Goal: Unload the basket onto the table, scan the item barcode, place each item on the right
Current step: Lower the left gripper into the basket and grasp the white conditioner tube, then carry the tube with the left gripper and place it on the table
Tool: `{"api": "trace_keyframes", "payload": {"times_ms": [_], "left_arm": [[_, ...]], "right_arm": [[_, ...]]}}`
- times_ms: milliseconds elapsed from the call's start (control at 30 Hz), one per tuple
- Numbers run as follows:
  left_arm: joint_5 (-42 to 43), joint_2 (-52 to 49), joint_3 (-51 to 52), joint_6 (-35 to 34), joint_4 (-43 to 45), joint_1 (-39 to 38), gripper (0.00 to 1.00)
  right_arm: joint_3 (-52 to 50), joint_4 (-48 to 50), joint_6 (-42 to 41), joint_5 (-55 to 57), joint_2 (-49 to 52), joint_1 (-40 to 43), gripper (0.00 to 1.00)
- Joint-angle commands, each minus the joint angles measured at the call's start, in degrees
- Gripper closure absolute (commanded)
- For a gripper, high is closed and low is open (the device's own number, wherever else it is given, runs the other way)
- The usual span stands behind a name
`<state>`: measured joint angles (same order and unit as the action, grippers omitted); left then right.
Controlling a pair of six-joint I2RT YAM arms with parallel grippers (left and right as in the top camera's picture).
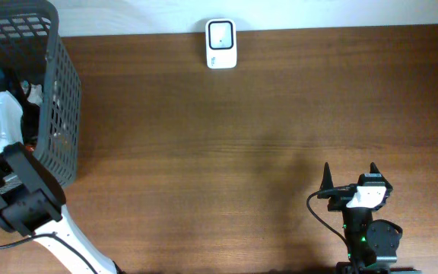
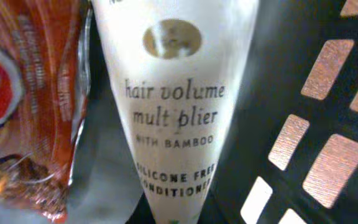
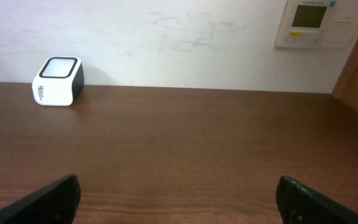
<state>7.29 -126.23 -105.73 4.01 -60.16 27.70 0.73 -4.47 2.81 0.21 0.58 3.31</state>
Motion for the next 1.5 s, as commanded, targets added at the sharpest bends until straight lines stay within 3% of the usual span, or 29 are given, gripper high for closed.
{"api": "trace_keyframes", "payload": {"times_ms": [0,133,400,667,800,900,1000,1100,1133,1333,1467], "left_arm": [[2.01,0.09,-8.44,-4.87,-3.04,0.20,1.00],[10.58,0.72,-23.50,-4.90,-10.97,0.20,1.00],[12.52,3.61,-46.73,-7.91,-22.58,0.20,1.00],[24.46,17.40,-48.26,-7.91,-22.38,0.20,1.00],[34.27,24.41,-48.24,-7.89,-22.40,0.20,1.00],[36.48,27.91,-48.24,-7.87,-22.38,-0.76,1.00],[36.46,29.90,-48.24,-7.85,-22.43,-5.88,1.00],[36.39,29.53,-48.06,-6.97,-22.88,-15.67,1.00],[34.16,29.18,-48.06,-6.97,-22.91,-22.53,1.00],[17.14,28.37,-48.06,-7.02,-25.20,-39.63,1.00],[13.66,24.22,-48.06,-7.04,-29.59,-47.95,1.00]], "right_arm": [[-0.42,-0.22,-0.07,0.48,-0.37,-0.31,0.01],[-0.42,-0.22,-0.07,0.50,-0.37,-0.31,0.01],[-0.42,-0.22,-0.07,0.50,-0.37,-0.31,0.01],[-0.42,-0.22,-0.07,0.48,-0.37,-0.31,0.01],[-0.42,-0.22,-0.07,0.48,-0.37,-0.31,0.01],[-0.42,-0.22,-0.07,0.48,-0.37,-0.31,0.01],[-0.42,-0.22,-0.07,0.48,-0.37,-0.31,0.01],[-0.42,-0.22,-0.07,0.50,-0.37,-0.31,0.01],[-0.42,-0.22,-0.07,0.48,-0.37,-0.28,0.02],[-0.42,-0.22,-0.07,0.50,-0.37,-0.31,0.01],[-0.42,-0.22,-0.07,0.48,-0.37,-0.31,0.01]]}}
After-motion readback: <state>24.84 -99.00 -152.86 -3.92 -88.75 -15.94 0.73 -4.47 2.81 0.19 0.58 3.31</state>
